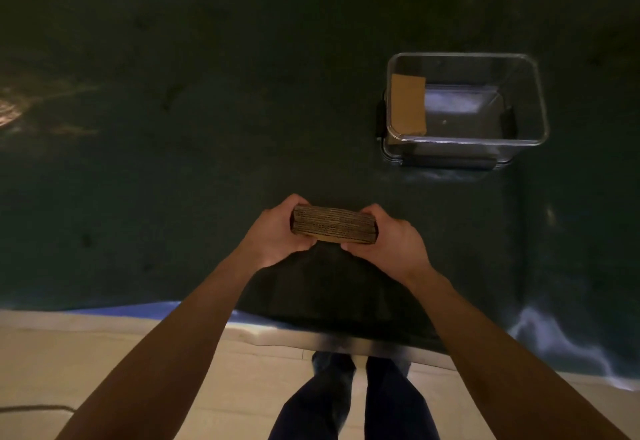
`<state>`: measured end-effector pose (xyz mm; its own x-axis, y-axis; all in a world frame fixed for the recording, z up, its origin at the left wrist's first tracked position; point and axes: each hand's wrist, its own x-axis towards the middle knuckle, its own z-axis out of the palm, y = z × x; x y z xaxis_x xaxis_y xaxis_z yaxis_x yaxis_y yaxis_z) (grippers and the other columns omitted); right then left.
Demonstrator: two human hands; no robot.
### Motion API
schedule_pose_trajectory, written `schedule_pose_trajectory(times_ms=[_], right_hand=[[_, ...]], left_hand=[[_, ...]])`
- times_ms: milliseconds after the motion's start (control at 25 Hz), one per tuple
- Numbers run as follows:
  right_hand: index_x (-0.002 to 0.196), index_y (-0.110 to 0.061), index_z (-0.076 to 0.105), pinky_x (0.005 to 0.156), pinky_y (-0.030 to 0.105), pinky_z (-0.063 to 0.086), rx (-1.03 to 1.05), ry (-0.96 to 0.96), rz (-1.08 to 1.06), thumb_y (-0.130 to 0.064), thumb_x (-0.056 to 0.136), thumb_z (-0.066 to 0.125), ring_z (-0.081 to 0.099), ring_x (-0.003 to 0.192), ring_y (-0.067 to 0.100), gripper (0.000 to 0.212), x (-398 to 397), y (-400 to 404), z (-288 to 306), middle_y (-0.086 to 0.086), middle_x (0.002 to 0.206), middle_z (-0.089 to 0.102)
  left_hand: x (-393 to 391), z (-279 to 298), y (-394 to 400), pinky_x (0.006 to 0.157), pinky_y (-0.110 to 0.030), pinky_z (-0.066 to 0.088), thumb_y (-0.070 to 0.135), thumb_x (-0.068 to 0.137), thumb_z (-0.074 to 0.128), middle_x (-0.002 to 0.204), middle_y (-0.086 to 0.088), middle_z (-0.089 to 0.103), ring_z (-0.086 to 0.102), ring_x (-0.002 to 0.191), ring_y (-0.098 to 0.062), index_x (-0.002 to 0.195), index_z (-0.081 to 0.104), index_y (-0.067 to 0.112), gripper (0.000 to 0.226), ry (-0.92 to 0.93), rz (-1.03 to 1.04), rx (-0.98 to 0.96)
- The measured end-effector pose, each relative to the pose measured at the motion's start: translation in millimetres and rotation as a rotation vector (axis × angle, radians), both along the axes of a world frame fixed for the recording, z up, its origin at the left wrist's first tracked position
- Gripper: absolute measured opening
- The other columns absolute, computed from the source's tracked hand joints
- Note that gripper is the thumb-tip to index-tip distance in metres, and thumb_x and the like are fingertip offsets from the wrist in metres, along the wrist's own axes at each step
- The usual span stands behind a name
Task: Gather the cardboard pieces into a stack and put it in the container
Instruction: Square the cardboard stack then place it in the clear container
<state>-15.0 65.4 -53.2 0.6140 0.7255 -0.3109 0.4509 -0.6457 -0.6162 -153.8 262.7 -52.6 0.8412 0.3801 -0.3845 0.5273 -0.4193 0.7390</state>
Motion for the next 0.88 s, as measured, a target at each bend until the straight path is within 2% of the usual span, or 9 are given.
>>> schedule_pose_trajectory(times_ms=[120, 200, 280, 440, 560, 720, 880], right_hand=[[0.116, -0.037, 0.044, 0.078, 0.033, 0.055, -0.040, -0.037, 0.037, -0.056, 0.071, 0.075, 0.067, 0.094, 0.014, 0.058, 0, -1, 2, -0.009, 0.107, 0.069], [0.120, -0.034, 0.043, 0.082, 0.037, 0.056, -0.083, 0.004, 0.054, -0.054, 0.072, 0.075, 0.067, 0.099, 0.017, 0.061, -1, 0, 3, -0.006, 0.110, 0.069], [0.120, -0.034, 0.041, 0.081, 0.040, 0.057, -0.074, -0.023, 0.056, -0.055, 0.073, 0.074, 0.067, 0.097, 0.017, 0.061, 0, 1, 5, -0.005, 0.110, 0.069], [0.120, -0.034, 0.038, 0.078, 0.037, 0.057, -0.056, -0.068, 0.081, -0.055, 0.074, 0.073, 0.067, 0.094, 0.017, 0.061, 4, 1, 7, -0.005, 0.109, 0.068], [0.123, -0.029, 0.040, 0.080, 0.037, 0.056, -0.131, -0.031, 0.104, -0.051, 0.077, 0.072, 0.067, 0.097, 0.020, 0.060, 3, 2, 7, -0.001, 0.110, 0.069], [0.115, -0.032, 0.041, 0.077, 0.040, 0.058, -0.056, -0.112, 0.062, -0.053, 0.076, 0.071, 0.069, 0.088, 0.019, 0.053, 5, 2, 9, -0.004, 0.102, 0.070], [0.117, -0.027, 0.043, 0.080, 0.042, 0.057, -0.121, -0.038, 0.061, -0.047, 0.078, 0.072, 0.068, 0.093, 0.022, 0.052, -1, 0, 7, -0.001, 0.105, 0.070]], left_hand=[[-4, -1, -6, 0.078, -0.023, 0.055, 0.024, 0.071, 0.086, 0.092, 0.014, 0.069, 0.067, 0.086, 0.000, 0.107, 0.051, 0.039, 0.053, 0.027, -0.006, 0.025], [-6, -3, -11, 0.078, -0.028, 0.056, 0.027, 0.072, 0.086, 0.092, 0.014, 0.068, 0.068, 0.086, -0.004, 0.112, 0.047, 0.037, 0.056, 0.090, -0.014, 0.040], [-4, -2, -10, 0.077, -0.028, 0.055, 0.030, 0.072, 0.084, 0.091, 0.014, 0.068, 0.068, 0.087, -0.005, 0.111, 0.044, 0.040, 0.057, 0.080, 0.010, 0.054], [-2, 0, -9, 0.073, -0.023, 0.052, 0.032, 0.072, 0.083, 0.089, 0.016, 0.068, 0.067, 0.084, -0.003, 0.107, 0.040, 0.046, 0.057, 0.060, 0.014, 0.072], [-1, -1, -16, 0.074, -0.025, 0.051, 0.030, 0.075, 0.081, 0.089, 0.015, 0.066, 0.067, 0.086, -0.008, 0.111, 0.041, 0.038, 0.055, 0.106, 0.005, 0.104], [0, 0, -12, 0.070, -0.020, 0.051, 0.029, 0.073, 0.082, 0.089, 0.013, 0.068, 0.067, 0.081, -0.003, 0.109, 0.043, 0.038, 0.054, 0.017, 0.050, 0.120], [-3, -6, -23, 0.072, -0.024, 0.047, 0.028, 0.077, 0.079, 0.094, 0.008, 0.068, 0.068, 0.087, -0.014, 0.118, 0.048, 0.026, 0.051, 0.102, 0.045, 0.117]])
